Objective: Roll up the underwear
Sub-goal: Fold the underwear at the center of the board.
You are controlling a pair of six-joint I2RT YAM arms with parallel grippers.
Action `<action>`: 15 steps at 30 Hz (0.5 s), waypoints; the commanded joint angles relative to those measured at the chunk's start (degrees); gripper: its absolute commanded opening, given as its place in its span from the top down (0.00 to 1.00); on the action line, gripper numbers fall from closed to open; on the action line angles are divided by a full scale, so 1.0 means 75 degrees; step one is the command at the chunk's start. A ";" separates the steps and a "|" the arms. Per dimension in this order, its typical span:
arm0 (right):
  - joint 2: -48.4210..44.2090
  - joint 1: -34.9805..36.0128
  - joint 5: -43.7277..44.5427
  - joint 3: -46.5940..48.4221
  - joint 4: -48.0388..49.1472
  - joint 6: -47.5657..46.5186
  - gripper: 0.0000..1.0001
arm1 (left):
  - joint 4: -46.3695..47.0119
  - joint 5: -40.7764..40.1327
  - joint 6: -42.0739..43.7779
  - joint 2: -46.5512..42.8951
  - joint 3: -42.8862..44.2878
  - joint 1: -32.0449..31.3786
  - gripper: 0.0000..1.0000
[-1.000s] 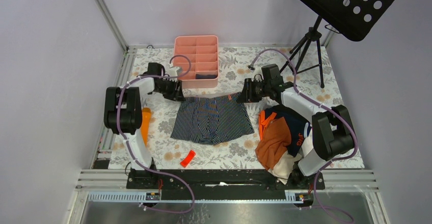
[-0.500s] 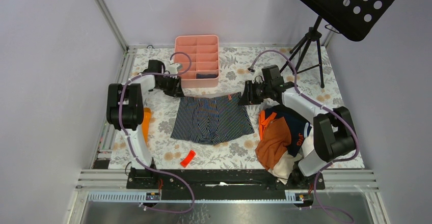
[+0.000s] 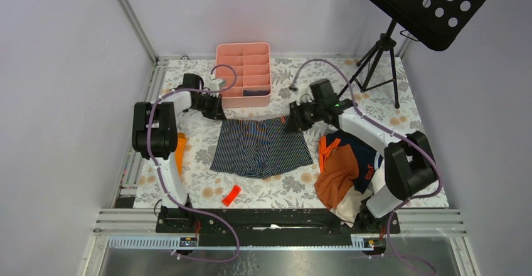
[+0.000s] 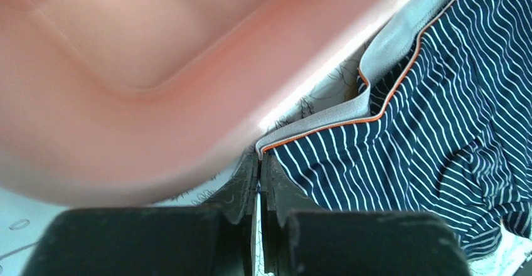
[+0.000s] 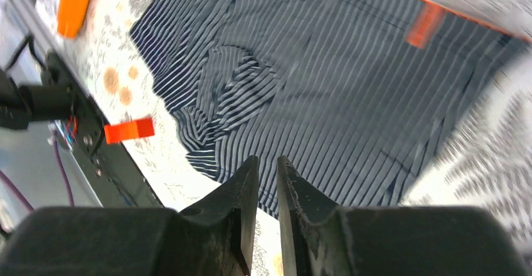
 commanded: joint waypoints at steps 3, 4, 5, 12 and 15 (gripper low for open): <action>0.0666 0.1768 -0.0432 0.1380 -0.0051 -0.2421 0.78 | -0.0279 0.0165 -0.0211 -0.0642 -0.0183 0.0048 1.00; 0.0821 0.1991 -0.0452 0.1528 0.0053 -0.2570 0.79 | -0.0384 0.0266 -0.0240 -0.0633 -0.0163 0.0048 1.00; 0.0965 0.2189 -0.0463 0.1639 0.0220 -0.2654 0.79 | -0.0500 0.0359 -0.0279 -0.0613 -0.0145 0.0048 1.00; 0.2084 0.3453 -0.0355 0.2335 0.1284 -0.2861 0.76 | -0.0430 0.0265 -0.0571 -0.0648 -0.0471 0.0048 1.00; 0.2585 0.3873 -0.0234 0.2765 0.1631 -0.2821 0.73 | -0.0584 0.0214 -0.0527 -0.0487 -0.0263 0.0229 1.00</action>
